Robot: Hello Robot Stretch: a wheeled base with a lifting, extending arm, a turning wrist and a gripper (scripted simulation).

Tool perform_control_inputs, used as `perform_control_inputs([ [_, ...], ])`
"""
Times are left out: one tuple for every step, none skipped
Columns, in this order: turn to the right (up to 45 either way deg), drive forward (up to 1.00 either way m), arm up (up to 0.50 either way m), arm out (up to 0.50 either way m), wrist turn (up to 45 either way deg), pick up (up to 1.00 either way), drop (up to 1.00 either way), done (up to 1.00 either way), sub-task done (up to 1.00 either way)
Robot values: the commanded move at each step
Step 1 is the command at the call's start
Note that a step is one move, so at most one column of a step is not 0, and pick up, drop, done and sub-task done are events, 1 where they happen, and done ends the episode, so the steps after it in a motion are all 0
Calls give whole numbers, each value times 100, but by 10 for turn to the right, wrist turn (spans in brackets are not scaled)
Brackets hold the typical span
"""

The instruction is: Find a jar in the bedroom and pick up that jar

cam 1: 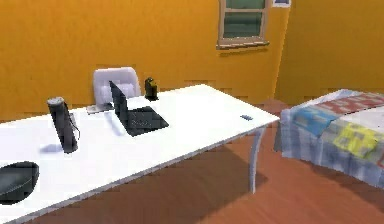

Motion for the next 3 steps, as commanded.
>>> perform_control_inputs([
  [450,0,0,0,0,0,0,0,0],
  [90,0,0,0,0,0,0,0,0],
  [0,75,0,0,0,0,0,0,0],
])
